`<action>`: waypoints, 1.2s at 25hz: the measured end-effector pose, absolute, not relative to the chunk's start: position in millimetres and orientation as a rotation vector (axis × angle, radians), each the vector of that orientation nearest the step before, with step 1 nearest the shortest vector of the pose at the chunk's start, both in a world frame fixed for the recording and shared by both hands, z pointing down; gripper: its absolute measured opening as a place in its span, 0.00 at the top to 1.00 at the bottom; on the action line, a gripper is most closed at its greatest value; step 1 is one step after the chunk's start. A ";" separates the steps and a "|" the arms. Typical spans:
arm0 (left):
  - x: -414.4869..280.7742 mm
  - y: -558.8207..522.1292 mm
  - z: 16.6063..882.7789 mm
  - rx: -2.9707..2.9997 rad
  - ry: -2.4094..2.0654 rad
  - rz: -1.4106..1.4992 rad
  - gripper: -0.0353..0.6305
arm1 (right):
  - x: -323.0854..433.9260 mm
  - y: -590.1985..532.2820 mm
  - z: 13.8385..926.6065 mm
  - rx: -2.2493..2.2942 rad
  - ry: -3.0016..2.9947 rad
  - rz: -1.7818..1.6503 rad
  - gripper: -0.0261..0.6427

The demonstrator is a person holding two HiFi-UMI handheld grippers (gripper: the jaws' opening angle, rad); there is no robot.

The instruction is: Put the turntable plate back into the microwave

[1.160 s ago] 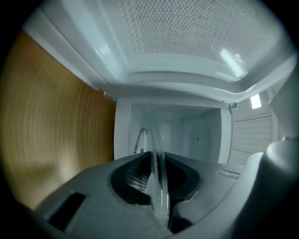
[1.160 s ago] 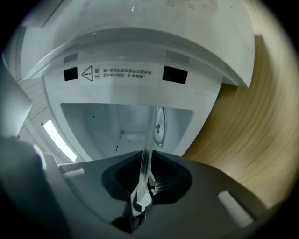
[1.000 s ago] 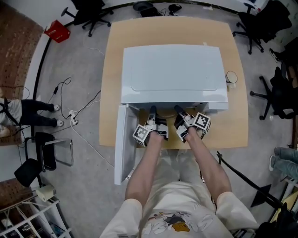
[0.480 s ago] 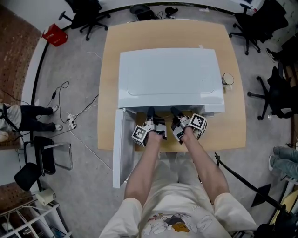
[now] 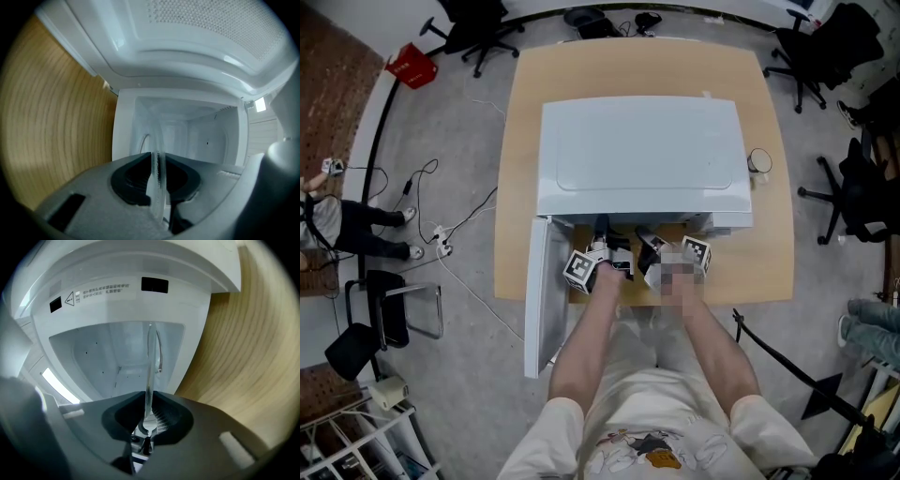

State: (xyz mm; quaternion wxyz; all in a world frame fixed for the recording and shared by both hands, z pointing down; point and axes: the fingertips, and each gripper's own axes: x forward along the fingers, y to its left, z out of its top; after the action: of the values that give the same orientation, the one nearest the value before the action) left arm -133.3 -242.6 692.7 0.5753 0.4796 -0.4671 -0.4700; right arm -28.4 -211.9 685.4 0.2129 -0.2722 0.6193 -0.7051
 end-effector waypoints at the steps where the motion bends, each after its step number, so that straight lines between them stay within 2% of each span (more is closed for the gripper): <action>1: -133.7 -243.2 693.3 1.127 -1.095 -1.098 0.90 | -28.4 -213.4 683.9 -0.758 1.717 -1.952 0.88; 4: -131.5 -245.7 696.0 1.160 -1.082 -1.084 0.89 | -25.6 -218.6 683.2 -0.782 1.676 -1.948 0.88; 5: -129.1 -246.6 693.4 1.183 -1.067 -1.075 0.85 | -24.1 -219.6 685.1 -0.796 1.658 -1.953 0.88; 7: -123.1 -247.5 683.5 1.228 -1.030 -1.058 0.70 | -21.1 -220.6 688.7 -0.822 1.645 -1.962 0.89; 8: -119.9 -247.2 677.1 1.243 -1.011 -1.055 0.67 | -20.0 -221.0 689.5 -0.829 1.643 -1.967 0.89; 13: -105.8 -228.3 679.6 1.265 -1.029 -0.957 0.73 | -16.6 -226.8 693.7 -0.843 1.621 -1.966 0.89; 18: -94.4 -213.3 694.3 1.289 -1.063 -0.851 0.86 | -16.9 -229.9 699.5 -0.884 1.611 -1.975 0.89; 30: -94.1 -218.6 703.4 1.212 -1.070 -0.807 0.89 | -16.4 -236.4 703.8 -0.971 1.550 -2.008 0.88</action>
State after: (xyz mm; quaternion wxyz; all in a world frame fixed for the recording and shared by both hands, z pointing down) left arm -94.1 -218.6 703.4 0.6191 0.5267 -0.4651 -0.3508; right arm -16.4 -236.4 703.8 0.2113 -0.3493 0.5578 -0.7226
